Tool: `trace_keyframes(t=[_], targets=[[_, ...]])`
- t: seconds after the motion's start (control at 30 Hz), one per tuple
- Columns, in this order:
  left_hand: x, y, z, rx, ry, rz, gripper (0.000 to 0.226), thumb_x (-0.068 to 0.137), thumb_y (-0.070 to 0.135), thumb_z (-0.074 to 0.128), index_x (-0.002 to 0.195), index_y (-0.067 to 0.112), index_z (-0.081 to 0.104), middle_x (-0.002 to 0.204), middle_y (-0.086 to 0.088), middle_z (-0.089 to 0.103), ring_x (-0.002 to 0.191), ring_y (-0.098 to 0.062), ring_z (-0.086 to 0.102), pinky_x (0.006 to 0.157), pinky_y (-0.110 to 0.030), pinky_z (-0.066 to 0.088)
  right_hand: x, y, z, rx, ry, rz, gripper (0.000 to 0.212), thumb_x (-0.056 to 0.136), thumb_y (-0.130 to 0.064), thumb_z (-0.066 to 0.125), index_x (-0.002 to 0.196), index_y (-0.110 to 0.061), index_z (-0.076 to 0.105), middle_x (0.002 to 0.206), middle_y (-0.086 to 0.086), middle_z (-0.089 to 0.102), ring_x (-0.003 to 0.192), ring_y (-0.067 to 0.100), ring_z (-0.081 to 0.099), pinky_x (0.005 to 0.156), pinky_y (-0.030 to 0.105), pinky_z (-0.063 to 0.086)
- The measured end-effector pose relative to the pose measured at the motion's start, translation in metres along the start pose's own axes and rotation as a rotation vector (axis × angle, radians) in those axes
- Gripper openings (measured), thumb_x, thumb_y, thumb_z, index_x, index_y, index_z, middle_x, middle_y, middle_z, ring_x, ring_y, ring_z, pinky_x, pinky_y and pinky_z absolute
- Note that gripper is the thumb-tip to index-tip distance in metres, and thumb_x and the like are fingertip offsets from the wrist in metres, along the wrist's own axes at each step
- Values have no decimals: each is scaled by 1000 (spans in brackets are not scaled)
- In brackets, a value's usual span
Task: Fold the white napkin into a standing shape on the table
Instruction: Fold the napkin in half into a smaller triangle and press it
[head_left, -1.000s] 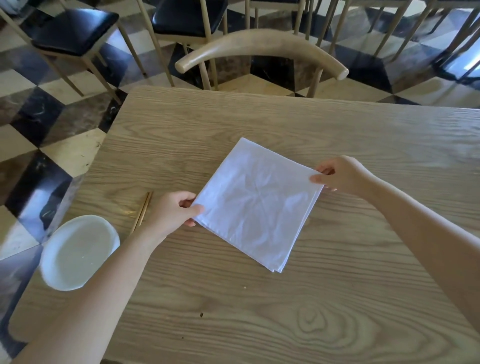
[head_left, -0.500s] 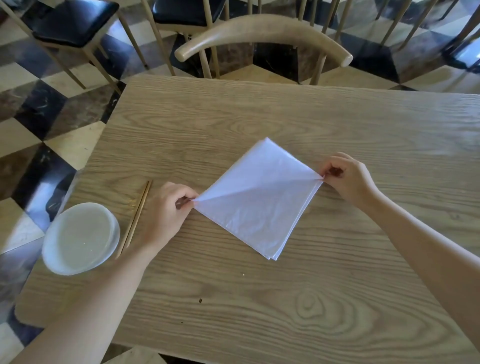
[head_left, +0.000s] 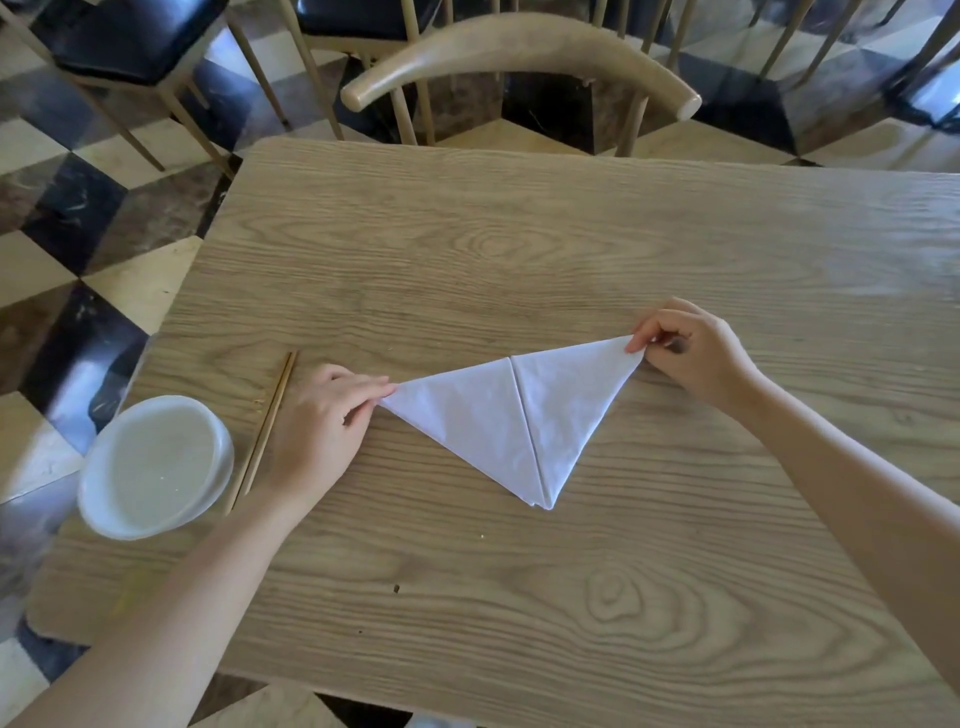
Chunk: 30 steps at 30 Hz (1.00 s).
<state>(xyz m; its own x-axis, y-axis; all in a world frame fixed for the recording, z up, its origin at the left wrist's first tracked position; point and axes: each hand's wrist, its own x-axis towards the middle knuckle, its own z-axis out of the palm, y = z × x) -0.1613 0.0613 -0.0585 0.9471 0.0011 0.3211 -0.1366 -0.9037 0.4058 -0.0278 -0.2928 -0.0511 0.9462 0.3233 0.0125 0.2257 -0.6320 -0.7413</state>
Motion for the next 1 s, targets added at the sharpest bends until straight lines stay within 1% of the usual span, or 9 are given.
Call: trace_keyframes(t=[0.3, 0.4, 0.47, 0.5, 0.57, 0.63, 0.73, 0.83, 1.0], targets=[[3, 5, 7, 20, -1, -151, 26, 79, -5, 63, 90, 15, 75, 98, -1, 71, 89, -22, 52, 68, -34, 50, -7, 6, 3, -110, 70, -136, 27, 71, 13, 60, 72, -12, 70, 90, 1, 62, 89, 17, 52, 80, 3, 34], [5, 25, 5, 74, 22, -246, 32, 78, 4, 50, 100, 13, 71, 110, -7, 67, 101, -28, 51, 84, -48, 48, -10, 8, 8, -182, 129, -190, 27, 69, 13, 62, 75, -11, 71, 94, 4, 65, 93, 14, 47, 91, 28, 43], [6, 56, 6, 124, -10, -186, 45, 78, 9, 43, 120, 9, 60, 128, -13, 57, 115, -33, 48, 98, -49, 39, -13, 0, 10, -200, 155, -138, 26, 72, 10, 58, 81, -10, 72, 106, 6, 65, 102, 22, 49, 94, 47, 42], [4, 78, 10, 118, -51, -109, 49, 82, 12, 41, 129, 7, 52, 137, -15, 50, 124, -33, 44, 103, -48, 33, -15, -7, 13, -199, 165, -141, 26, 75, 5, 53, 88, -9, 72, 113, 8, 65, 108, 27, 49, 96, 48, 41], [-8, 124, 26, 90, -177, 71, 51, 92, 25, 34, 138, 4, 40, 145, -16, 40, 135, -33, 34, 108, -48, 23, -19, -27, 24, -186, 138, -249, 35, 80, -8, 42, 103, -4, 69, 123, 12, 62, 117, 29, 48, 101, 42, 38], [-31, 152, 48, 155, -307, 174, 59, 95, 40, 28, 139, 2, 37, 148, -17, 35, 139, -34, 27, 108, -49, 19, -28, -44, 44, -229, -20, -359, 43, 89, -19, 35, 119, -2, 60, 134, 14, 54, 128, 27, 43, 108, 38, 33], [-57, 152, 67, 308, -457, 211, 74, 92, 54, 31, 140, -2, 32, 150, -21, 27, 141, -34, 18, 108, -48, 19, -48, -48, 69, -440, -257, -362, 61, 95, -44, 15, 143, -11, 34, 152, 4, 29, 143, 21, 19, 117, 40, 14], [-59, 147, 67, 369, -489, 221, 80, 91, 59, 26, 145, -1, 20, 154, -21, 16, 143, -33, 11, 110, -48, 16, -48, -36, 69, -586, -282, -368, 65, 95, -50, -1, 148, -20, 21, 156, -6, 15, 143, 13, 9, 116, 34, 3], [-58, 146, 66, 329, -520, 211, 80, 92, 60, 20, 145, -1, 19, 154, -20, 16, 143, -33, 12, 109, -48, 17, -15, -12, 44, -732, -247, -270, 60, 94, -47, 4, 148, -24, 17, 156, -8, 17, 144, 12, 11, 116, 33, -1]])
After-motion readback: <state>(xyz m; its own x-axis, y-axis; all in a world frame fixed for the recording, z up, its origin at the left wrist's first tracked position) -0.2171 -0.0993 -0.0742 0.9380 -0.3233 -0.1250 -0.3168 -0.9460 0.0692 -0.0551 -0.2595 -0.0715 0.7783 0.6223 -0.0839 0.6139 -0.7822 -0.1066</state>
